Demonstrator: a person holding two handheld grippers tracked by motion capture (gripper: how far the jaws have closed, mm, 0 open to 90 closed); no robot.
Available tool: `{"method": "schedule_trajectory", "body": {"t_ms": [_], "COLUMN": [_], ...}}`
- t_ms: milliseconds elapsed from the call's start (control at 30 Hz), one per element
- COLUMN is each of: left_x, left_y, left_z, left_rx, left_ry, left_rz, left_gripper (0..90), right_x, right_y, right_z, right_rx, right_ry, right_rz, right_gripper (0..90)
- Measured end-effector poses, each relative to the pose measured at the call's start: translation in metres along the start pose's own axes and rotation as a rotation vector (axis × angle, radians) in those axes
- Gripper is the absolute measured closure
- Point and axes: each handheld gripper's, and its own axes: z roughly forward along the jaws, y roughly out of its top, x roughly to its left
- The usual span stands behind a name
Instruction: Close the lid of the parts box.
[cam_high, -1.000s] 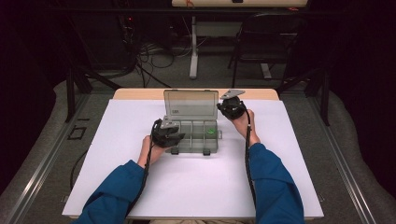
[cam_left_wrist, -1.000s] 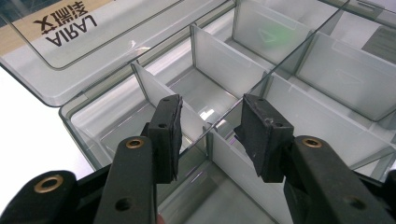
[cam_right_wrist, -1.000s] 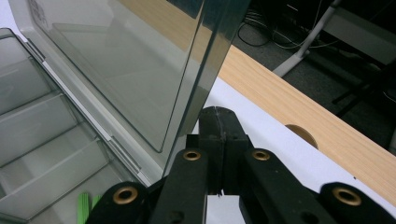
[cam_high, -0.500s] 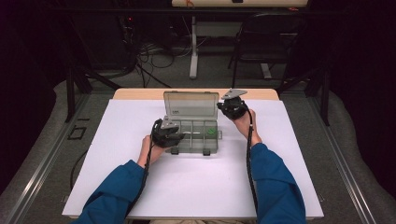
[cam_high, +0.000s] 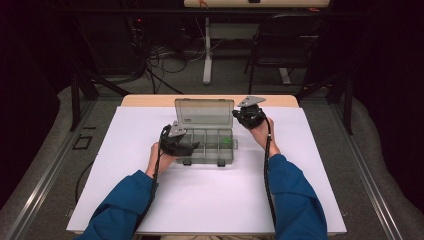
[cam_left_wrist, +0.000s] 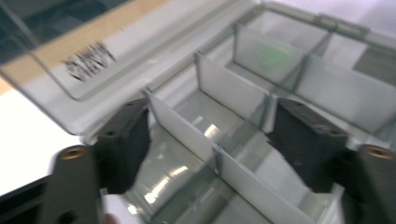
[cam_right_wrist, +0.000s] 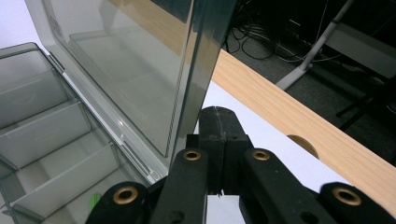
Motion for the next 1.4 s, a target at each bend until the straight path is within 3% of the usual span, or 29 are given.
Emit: {"method": "schedule_trajectory", "body": {"t_ms": [33,100,133,300,433,600,833,900,933,1033,1233,1333,1400], "left_x": [0.002,0.005,0.009,0.018,0.03,0.042,0.055,0.057,0.058,0.06,0.066,0.069,0.07], "left_y": [0.001,0.002,0.003,0.012,0.027,0.041,0.055,0.058,0.059,0.06,0.058,0.056,0.055], "left_z": [-0.001,-0.004,-0.005,-0.01,-0.018,-0.022,-0.021,-0.021,-0.022,-0.022,-0.022,-0.022,-0.022], "left_rx": [-0.009,-0.021,-0.028,-0.045,-0.08,-0.077,-0.049,-0.061,-0.059,-0.065,-0.093,-0.103,-0.106], "left_ry": [0.005,0.019,0.022,0.053,0.072,0.077,0.069,0.071,0.069,0.079,0.105,0.106,0.108], "left_rz": [-0.008,-0.023,-0.036,-0.038,-0.036,-0.035,-0.025,-0.019,-0.015,-0.005,0.003,0.0,-0.001], "left_gripper": [15.3,13.0,7.7,0.3,0.1,0.3,12.8,19.7,28.7,34.0,58.1,61.7,64.8], "right_x": [0.0,0.0,0.0,0.002,0.002,0.003,0.004,0.005,0.005,0.005,0.005,0.005,0.004], "right_y": [0.0,-0.001,-0.001,0.0,-0.001,0.0,0.001,0.001,0.001,0.001,0.001,0.001,0.0], "right_z": [0.001,0.001,0.001,0.0,0.0,0.0,-0.001,-0.001,-0.001,-0.001,-0.001,-0.001,-0.001], "right_rx": [0.004,0.006,0.006,0.006,0.002,0.007,0.022,0.024,0.026,0.028,0.031,0.032,0.041], "right_ry": [-0.001,0.0,0.0,-0.009,-0.008,-0.013,-0.015,-0.015,-0.015,-0.017,-0.021,-0.023,-0.032], "right_rz": [0.0,0.0,-0.002,-0.004,-0.001,-0.008,-0.018,-0.02,-0.018,-0.021,-0.018,-0.018,-0.004], "right_gripper": [90.0,90.0,90.0,90.0,90.0,90.0,90.0,90.0,90.0,90.0,90.0,90.0,83.4]}}
